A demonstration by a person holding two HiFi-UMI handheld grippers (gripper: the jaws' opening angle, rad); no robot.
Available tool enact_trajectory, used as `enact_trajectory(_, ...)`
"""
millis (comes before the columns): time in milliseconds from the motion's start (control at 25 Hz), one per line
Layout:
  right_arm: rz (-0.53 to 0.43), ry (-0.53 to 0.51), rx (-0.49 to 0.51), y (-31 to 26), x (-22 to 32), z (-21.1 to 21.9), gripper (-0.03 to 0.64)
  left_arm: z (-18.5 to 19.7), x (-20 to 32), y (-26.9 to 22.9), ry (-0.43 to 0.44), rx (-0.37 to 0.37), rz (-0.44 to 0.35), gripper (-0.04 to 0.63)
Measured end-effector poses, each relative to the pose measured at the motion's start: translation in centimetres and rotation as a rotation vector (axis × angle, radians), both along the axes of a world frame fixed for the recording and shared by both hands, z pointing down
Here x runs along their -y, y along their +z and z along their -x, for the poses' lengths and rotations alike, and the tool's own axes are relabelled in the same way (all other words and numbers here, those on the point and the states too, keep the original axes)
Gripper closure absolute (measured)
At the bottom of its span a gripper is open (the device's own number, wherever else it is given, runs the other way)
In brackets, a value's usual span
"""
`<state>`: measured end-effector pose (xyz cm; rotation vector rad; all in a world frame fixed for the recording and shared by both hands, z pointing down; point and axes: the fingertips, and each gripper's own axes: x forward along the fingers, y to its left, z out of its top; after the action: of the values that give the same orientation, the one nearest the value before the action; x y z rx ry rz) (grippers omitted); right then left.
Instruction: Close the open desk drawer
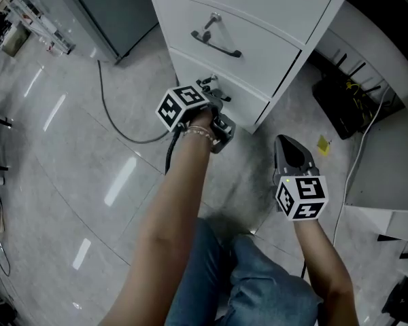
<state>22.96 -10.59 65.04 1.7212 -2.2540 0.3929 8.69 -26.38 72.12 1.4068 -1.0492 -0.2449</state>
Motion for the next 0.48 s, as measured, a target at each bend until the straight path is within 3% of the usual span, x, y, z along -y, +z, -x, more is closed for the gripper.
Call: enact_trajectory(480,0.024,0.004,0.017,0.94,-0.99,0.34,0.618,-0.64,0.61,-0.08,0.012,-0.006,0.0,0.575)
